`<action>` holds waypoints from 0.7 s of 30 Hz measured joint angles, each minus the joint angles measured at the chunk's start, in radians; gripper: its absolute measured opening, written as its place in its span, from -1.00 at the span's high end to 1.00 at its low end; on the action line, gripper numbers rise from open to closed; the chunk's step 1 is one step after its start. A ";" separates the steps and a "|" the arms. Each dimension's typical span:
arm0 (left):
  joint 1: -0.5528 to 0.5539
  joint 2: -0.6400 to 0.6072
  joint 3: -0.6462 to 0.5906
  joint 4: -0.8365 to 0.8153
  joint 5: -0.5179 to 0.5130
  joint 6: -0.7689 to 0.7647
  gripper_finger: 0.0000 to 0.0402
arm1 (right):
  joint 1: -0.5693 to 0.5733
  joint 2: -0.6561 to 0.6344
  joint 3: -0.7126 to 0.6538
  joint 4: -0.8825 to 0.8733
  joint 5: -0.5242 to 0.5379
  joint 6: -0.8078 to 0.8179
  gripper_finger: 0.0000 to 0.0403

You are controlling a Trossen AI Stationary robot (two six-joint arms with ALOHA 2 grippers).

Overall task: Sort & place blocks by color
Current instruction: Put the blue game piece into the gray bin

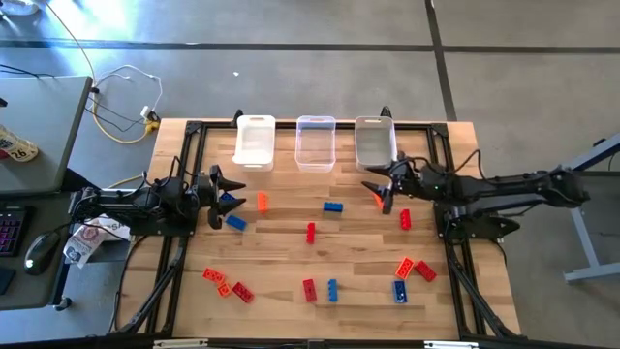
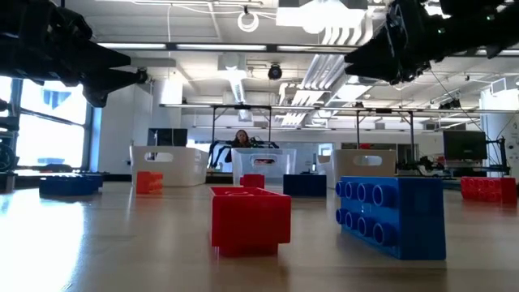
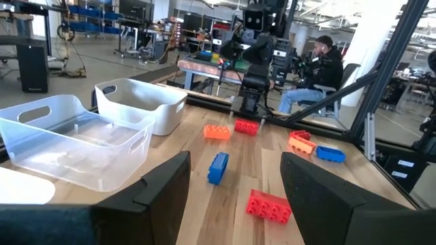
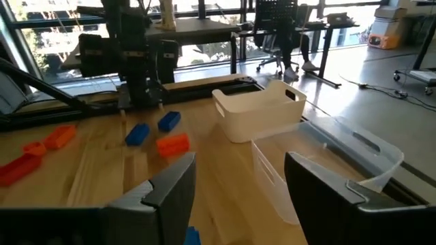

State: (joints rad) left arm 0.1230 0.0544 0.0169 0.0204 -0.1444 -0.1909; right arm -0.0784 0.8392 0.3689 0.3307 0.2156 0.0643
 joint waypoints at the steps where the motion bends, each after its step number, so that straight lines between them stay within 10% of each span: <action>1: 0.000 0.000 0.000 0.000 0.000 0.000 -0.08 | 0.000 0.019 0.022 -0.009 -0.013 -0.016 -0.05; 21: -0.001 0.000 0.000 -0.004 0.029 -0.069 -0.08 | 0.000 0.431 0.280 -0.267 -0.170 -0.099 -0.05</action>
State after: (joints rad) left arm 0.1223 0.0544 0.0170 0.0166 -0.1158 -0.2600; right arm -0.0784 1.2706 0.6491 0.0633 0.0458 -0.0345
